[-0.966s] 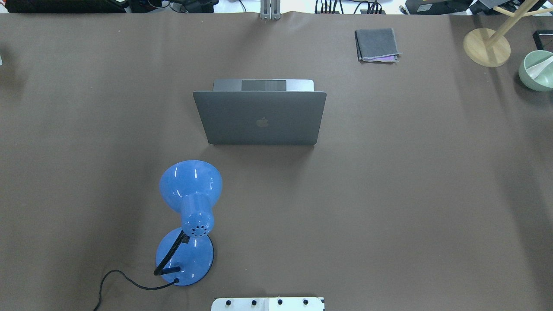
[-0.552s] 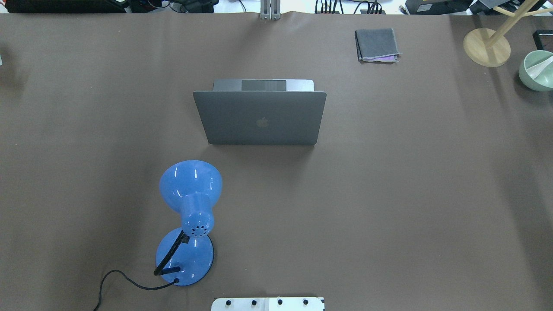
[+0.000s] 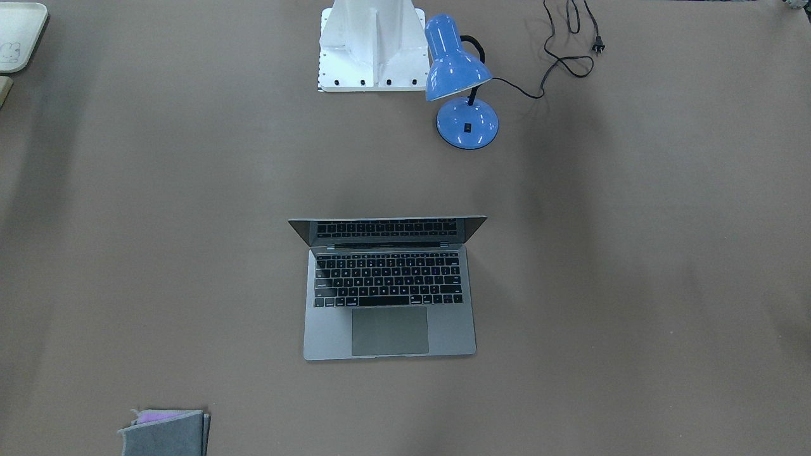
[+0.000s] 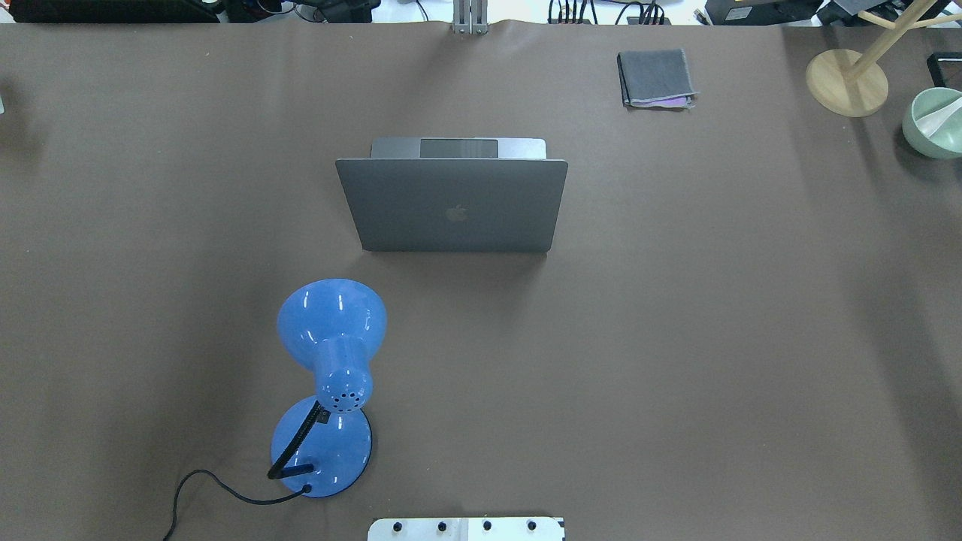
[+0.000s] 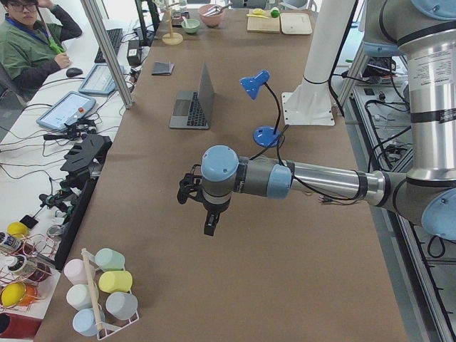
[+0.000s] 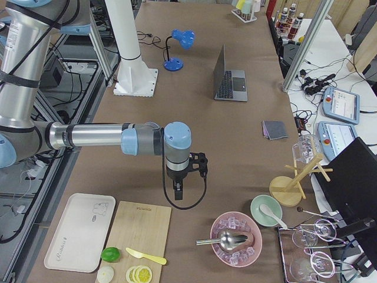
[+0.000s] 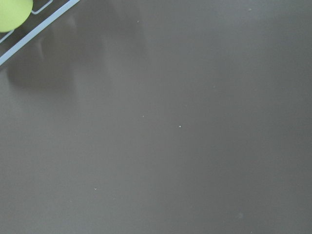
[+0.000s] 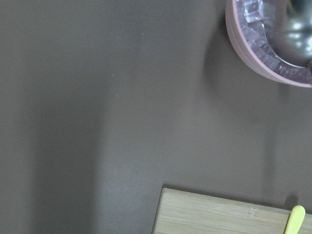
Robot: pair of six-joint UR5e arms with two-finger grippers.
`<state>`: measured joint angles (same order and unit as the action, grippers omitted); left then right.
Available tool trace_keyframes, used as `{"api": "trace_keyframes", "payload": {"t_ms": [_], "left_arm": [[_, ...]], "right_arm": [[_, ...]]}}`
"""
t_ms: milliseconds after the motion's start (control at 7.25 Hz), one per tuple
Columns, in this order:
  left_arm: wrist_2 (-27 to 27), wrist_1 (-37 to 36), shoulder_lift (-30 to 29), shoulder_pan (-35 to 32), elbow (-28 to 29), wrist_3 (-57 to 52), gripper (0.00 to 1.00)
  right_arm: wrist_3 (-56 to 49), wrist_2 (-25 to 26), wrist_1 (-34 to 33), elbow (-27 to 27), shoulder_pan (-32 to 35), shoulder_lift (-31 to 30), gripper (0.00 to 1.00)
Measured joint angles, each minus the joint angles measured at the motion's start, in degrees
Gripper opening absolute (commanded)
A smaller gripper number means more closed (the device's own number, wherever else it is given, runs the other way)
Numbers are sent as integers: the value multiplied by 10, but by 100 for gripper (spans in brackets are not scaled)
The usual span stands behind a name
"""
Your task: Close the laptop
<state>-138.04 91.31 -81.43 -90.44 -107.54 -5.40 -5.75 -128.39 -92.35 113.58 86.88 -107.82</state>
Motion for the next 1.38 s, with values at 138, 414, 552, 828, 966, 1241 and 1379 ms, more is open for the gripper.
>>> {"api": "trace_keyframes", "payload": {"t_ms": [138, 414, 552, 828, 966, 1241, 1379], "left_arm": [[-1, 8, -15, 0, 0, 0, 98], [0, 92, -57, 0, 20, 8, 98], [-1, 135, -80, 0, 41, 19, 98], [-1, 183, -108, 1, 57, 34, 98], [-1, 192, -118, 7, 58, 37, 98], [-2, 209, -136, 49, 57, 73, 98], [-1, 227, -152, 90, 57, 135, 98]], "right_arm": [[2, 0, 0, 18, 0, 11, 100], [4, -1, 1, 36, 0, 59, 100], [4, -3, 1, 42, 1, 73, 100], [3, -4, 21, 44, 1, 77, 100], [5, -6, 46, 43, 0, 76, 100], [80, -31, 81, 44, -6, 77, 100], [141, -47, 87, 49, -20, 81, 100]]}}
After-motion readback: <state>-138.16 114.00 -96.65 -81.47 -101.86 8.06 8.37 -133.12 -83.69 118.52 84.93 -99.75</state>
